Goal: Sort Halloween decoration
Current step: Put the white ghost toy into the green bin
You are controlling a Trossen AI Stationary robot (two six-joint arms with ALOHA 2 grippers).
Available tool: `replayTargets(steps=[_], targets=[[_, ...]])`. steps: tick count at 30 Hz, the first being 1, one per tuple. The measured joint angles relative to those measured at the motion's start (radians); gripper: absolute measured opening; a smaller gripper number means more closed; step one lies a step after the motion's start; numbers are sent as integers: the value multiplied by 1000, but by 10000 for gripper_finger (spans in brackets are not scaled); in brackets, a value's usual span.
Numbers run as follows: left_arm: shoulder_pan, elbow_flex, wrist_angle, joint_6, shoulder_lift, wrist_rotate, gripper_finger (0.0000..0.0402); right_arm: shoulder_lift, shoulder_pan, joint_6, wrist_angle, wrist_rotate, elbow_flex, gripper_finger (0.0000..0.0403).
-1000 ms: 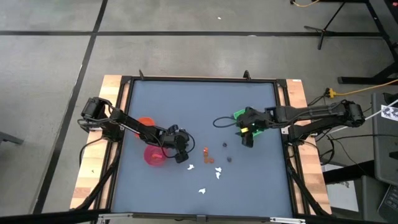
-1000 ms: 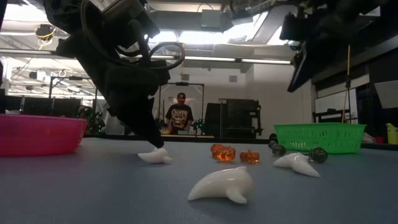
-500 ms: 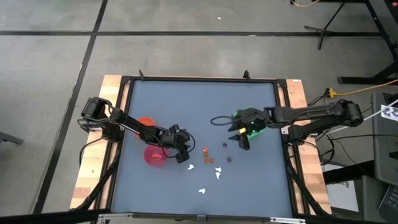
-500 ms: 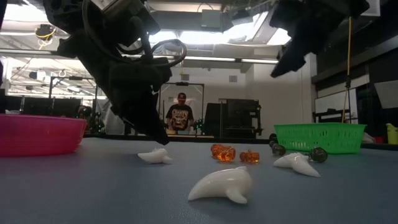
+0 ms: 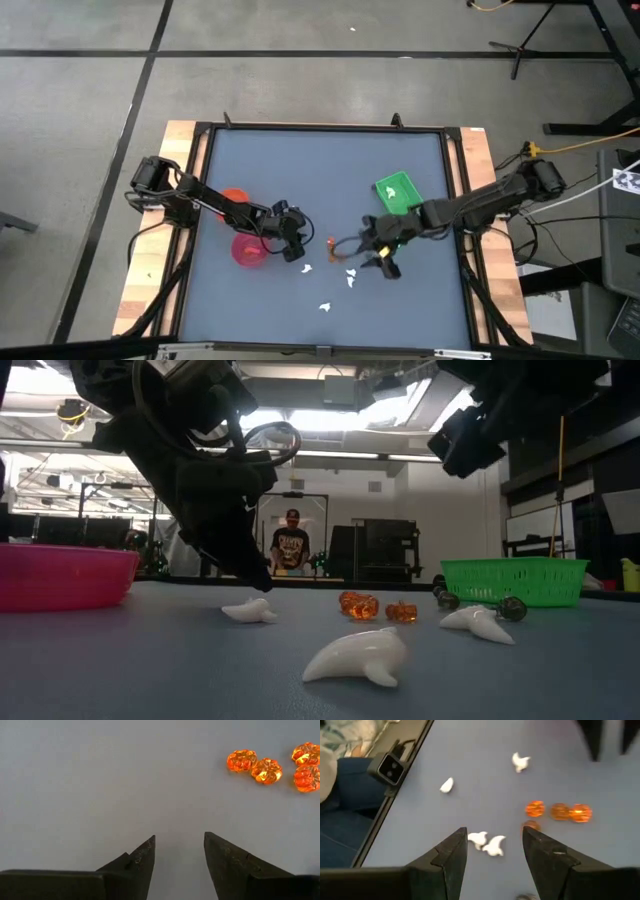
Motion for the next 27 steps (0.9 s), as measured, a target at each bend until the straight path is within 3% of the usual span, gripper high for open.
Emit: replayTargets(steps=[8, 27], targets=[[0, 0, 1, 0, 0, 0, 155, 145, 88, -1, 63, 107, 0, 191], [0, 0, 1, 0, 0, 0, 155, 335, 106, -82, 121, 149, 0, 191]])
